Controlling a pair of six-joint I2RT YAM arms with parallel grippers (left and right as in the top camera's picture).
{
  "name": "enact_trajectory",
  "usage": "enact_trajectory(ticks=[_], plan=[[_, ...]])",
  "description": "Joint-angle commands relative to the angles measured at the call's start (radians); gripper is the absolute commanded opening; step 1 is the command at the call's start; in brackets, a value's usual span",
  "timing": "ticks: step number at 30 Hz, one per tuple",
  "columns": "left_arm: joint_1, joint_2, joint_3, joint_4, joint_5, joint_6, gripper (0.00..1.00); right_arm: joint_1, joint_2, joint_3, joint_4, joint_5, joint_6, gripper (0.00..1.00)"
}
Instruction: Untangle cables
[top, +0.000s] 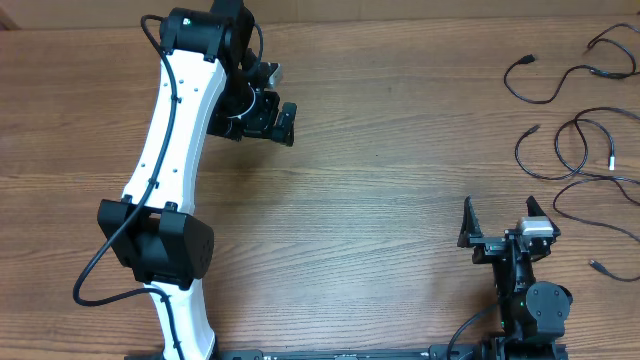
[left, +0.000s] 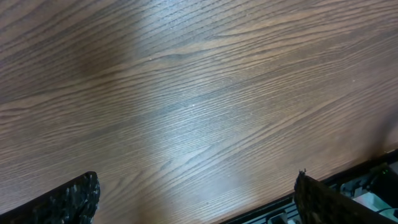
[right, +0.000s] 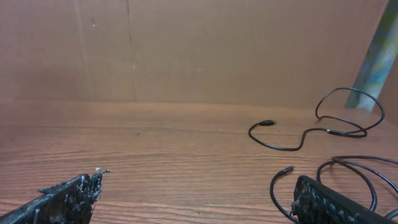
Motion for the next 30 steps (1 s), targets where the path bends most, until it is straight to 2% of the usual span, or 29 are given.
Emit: enact_trajectory(ticks=[1, 7, 11, 16, 20, 24, 30], plan=[[-0.006, -0.002, 0.006, -0.003, -0.008, -0.007, 1.00, -0.003, -0.009, -0.010, 0.005, 0.008, 0.006, 1.00], [-0.011, -0.040, 0.004, -0.002, 0.010, -0.008, 1.00, -0.003, -0.009, -0.010, 0.005, 0.008, 0.006, 1.00], [-0.016, -0.145, -0.064, 0.061, 0.000, -0.014, 1.00, -0.003, -0.009, -0.010, 0.005, 0.008, 0.006, 1.00], [-0.013, -0.366, -0.337, 0.277, -0.004, 0.000, 1.00, -0.003, -0.009, -0.010, 0.005, 0.008, 0.006, 1.00], [-0.013, -0.549, -0.593, 0.425, -0.088, 0.005, 1.00, -0.003, -0.009, -0.010, 0.005, 0.008, 0.006, 1.00], [-0.013, -0.689, -0.766, 0.457, -0.163, 0.005, 1.00, -0.003, -0.009, -0.010, 0.005, 0.008, 0.006, 1.00], [-0.013, -0.853, -0.916, 0.466, -0.234, 0.005, 1.00, -0.003, -0.009, -0.010, 0.005, 0.008, 0.006, 1.00]])
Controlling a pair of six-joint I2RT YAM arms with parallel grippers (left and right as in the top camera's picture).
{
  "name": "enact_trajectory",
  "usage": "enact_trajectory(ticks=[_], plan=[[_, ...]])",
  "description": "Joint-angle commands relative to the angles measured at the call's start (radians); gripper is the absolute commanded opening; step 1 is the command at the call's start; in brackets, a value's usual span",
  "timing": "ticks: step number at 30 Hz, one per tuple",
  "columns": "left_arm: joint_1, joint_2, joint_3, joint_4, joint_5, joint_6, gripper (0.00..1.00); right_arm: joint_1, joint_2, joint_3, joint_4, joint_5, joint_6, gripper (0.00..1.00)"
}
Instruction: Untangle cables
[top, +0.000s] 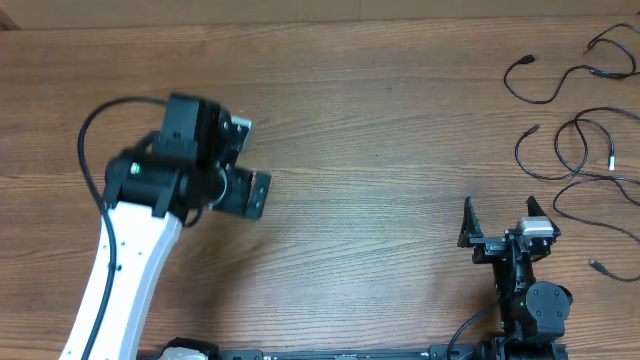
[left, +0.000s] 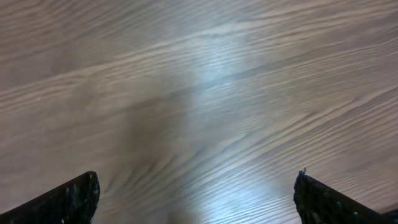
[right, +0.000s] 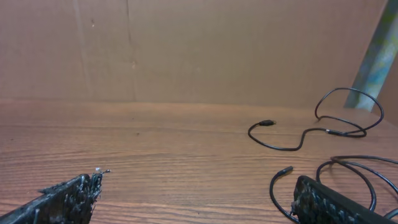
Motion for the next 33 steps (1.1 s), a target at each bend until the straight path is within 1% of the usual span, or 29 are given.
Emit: enact_trajectory(ticks=[1, 4, 8, 11, 16, 21, 28, 33], plan=[[-0.006, -0.104, -0.068, 0.029, -0.063, 0.004, 1.00, -0.003, -0.009, -0.010, 0.005, 0.006, 0.006, 1.00], [-0.006, -0.172, -0.136, 0.106, -0.062, 0.004, 1.00, -0.003, -0.009, -0.010, 0.005, 0.006, 0.006, 1.00], [-0.006, -0.267, -0.279, 0.263, -0.055, 0.004, 1.00, -0.003, -0.009, -0.010, 0.005, 0.006, 0.006, 1.00], [-0.006, -0.299, -0.351, 0.319, -0.055, 0.004, 1.00, -0.003, -0.009, -0.010, 0.005, 0.006, 0.006, 1.00], [-0.006, -0.319, -0.430, 0.332, -0.055, -0.009, 1.00, -0.003, -0.009, -0.010, 0.005, 0.006, 0.006, 1.00], [-0.006, -0.354, -0.458, 0.333, -0.055, -0.030, 1.00, -0.003, -0.009, -0.010, 0.005, 0.006, 0.006, 1.00], [-0.006, -0.483, -0.462, 0.414, -0.065, -0.029, 1.00, -0.003, -0.009, -0.010, 0.005, 0.006, 0.006, 1.00], [-0.006, -0.601, -0.462, 0.425, -0.066, -0.002, 1.00, -0.003, -0.009, -0.010, 0.005, 0.006, 0.006, 1.00]])
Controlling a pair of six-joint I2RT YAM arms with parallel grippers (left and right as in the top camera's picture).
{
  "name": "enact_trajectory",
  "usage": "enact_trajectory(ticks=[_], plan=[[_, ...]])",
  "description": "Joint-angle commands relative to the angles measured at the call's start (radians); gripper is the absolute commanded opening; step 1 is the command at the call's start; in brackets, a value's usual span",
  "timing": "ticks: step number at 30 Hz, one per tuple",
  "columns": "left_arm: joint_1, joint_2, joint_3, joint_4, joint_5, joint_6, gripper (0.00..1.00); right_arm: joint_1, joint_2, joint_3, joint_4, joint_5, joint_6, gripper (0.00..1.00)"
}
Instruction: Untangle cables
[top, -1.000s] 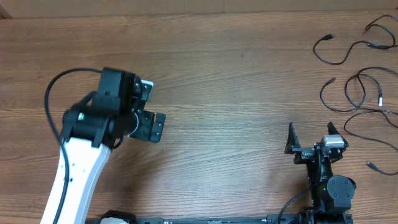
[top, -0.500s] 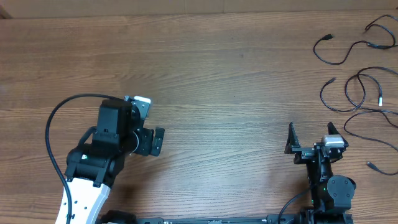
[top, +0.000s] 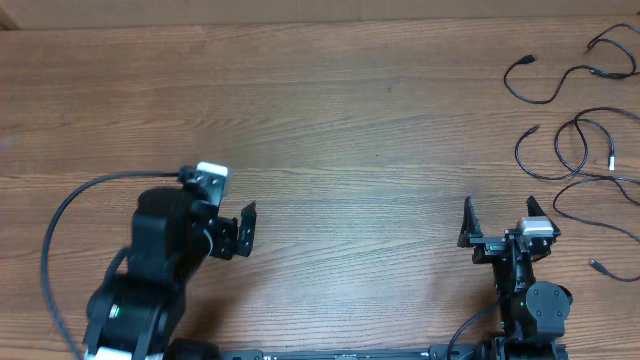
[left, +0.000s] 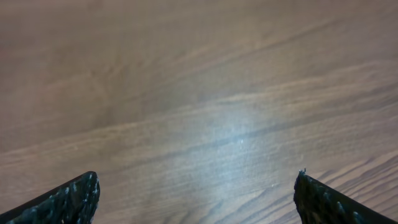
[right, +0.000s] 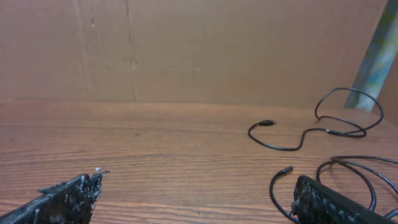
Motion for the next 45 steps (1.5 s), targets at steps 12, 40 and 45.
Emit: enact_trajectory(ticks=[12, 40, 45], plan=[[-0.006, -0.273, -0.004, 0.003, -0.007, 0.012, 1.00, -0.003, -0.009, -0.010, 0.006, 0.006, 0.006, 1.00], [-0.008, -0.485, -0.005, -0.179, 0.004, 0.012, 1.00, -0.003, -0.009, -0.010, 0.006, 0.006, 0.006, 1.00], [-0.004, -0.485, -0.021, -0.180, 0.002, 0.012, 1.00, -0.003, -0.009, -0.010, 0.006, 0.006, 0.006, 1.00]])
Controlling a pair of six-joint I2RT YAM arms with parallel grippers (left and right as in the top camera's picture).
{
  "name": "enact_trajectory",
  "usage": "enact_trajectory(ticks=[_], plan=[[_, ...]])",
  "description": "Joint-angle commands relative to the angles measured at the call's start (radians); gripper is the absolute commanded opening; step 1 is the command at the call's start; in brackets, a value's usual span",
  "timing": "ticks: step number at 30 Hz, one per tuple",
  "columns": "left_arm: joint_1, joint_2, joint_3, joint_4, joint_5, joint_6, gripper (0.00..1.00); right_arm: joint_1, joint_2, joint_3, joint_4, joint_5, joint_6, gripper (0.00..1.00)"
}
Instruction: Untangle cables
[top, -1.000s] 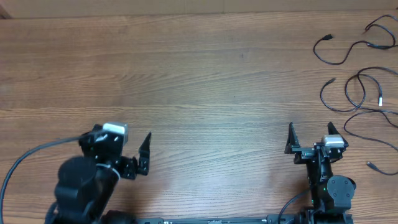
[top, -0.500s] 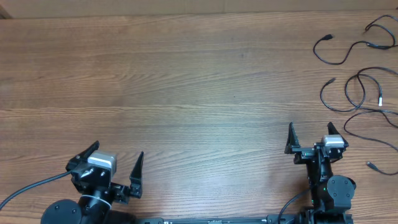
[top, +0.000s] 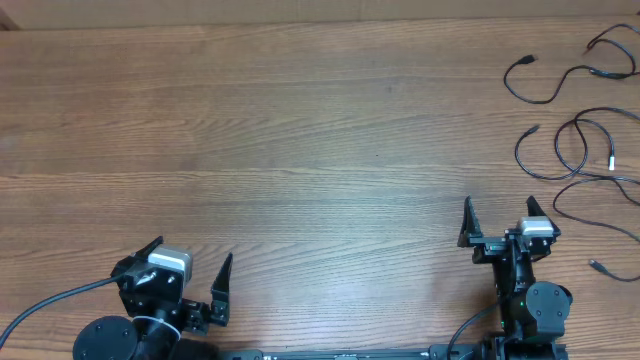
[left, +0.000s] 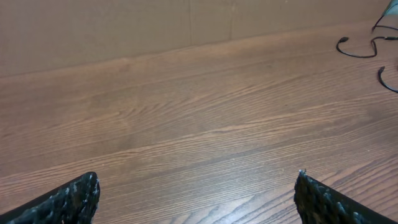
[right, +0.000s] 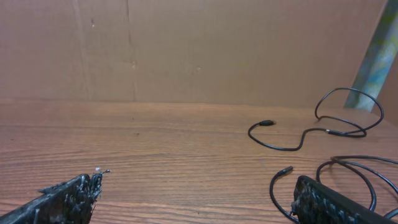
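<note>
Several thin black cables lie spread apart at the table's right: one looping cable (top: 548, 92) at the far right, a coiled cable (top: 572, 140) below it, and another cable (top: 598, 212) nearer the front. My right gripper (top: 500, 208) stands open at the front right, just left of them; its wrist view shows the looping cable (right: 292, 144) ahead and a cable end (right: 281, 175) beside its right finger (right: 323, 199). My left gripper (top: 190, 258) is open and holds nothing at the front left, far from every cable. A cable end (left: 357, 51) shows far off in the left wrist view.
The wooden table (top: 320, 150) runs wide and bare between the two arms. A brown cardboard wall (right: 186, 50) closes off the far side. The left arm is folded low at the front edge, its own black lead (top: 50, 300) trailing left.
My left arm has drawn back from the mid-left of the table to the front-left edge, folded low, its open gripper now facing level across the table. The right arm and the cables are unchanged.
My left gripper stood open over the far left-centre of the table, then nearer the middle left, then nearer the front, and now rests at the front-left edge. It held nothing throughout. My right gripper stayed open and still, and the cables kept their places.
</note>
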Motion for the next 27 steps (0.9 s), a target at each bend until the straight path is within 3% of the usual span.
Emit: enact_trajectory(ticks=[1, 10, 19, 27], plan=[[0.002, 0.005, -0.034, -0.001, 0.001, 0.012, 1.00, -0.003, -0.009, -0.010, 0.006, 0.006, 0.006, 1.00], [0.061, -0.016, -0.187, 0.000, -0.002, 0.013, 1.00, -0.003, -0.009, -0.010, 0.006, 0.006, 0.006, 1.00], [0.126, -0.182, -0.273, 0.011, -0.053, 0.013, 1.00, -0.003, -0.009, -0.010, 0.006, 0.006, 0.006, 1.00], [0.155, -0.255, -0.302, 0.158, -0.051, 0.013, 1.00, -0.003, -0.009, -0.010, 0.006, 0.006, 0.006, 1.00]])
